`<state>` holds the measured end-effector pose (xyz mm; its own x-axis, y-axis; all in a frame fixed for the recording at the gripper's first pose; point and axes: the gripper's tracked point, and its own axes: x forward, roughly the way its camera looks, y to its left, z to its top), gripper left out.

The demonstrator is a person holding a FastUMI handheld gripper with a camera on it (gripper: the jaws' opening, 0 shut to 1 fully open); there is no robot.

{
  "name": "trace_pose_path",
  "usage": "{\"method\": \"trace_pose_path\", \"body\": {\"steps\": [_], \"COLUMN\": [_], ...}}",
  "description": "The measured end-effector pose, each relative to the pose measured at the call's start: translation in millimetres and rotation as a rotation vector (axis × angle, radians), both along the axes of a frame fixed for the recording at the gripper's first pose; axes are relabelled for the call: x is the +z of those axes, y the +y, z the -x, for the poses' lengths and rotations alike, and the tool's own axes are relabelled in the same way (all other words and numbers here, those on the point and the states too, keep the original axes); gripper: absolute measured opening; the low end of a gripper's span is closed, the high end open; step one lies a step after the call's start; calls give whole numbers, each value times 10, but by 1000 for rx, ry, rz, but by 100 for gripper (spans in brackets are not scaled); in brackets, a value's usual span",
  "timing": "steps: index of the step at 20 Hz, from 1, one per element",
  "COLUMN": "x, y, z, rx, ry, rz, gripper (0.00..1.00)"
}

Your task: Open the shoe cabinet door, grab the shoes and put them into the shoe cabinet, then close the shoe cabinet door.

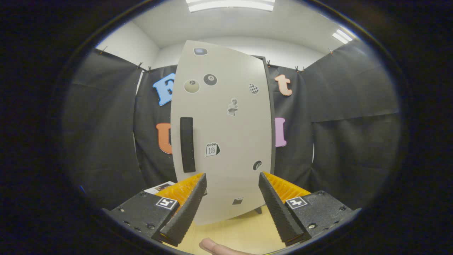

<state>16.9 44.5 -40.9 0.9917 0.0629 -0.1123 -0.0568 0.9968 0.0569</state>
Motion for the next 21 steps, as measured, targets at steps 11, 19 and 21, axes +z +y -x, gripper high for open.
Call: {"method": "trace_pose_path", "body": {"steps": [11, 19, 21], "x": [39, -139, -185], "y": [-180, -12, 37], "z": [873, 1006, 1003], "rx": [33, 105, 117], "ry": [-54, -5, 1], "rz": [13, -8, 0], "gripper": [97, 97, 97]}}
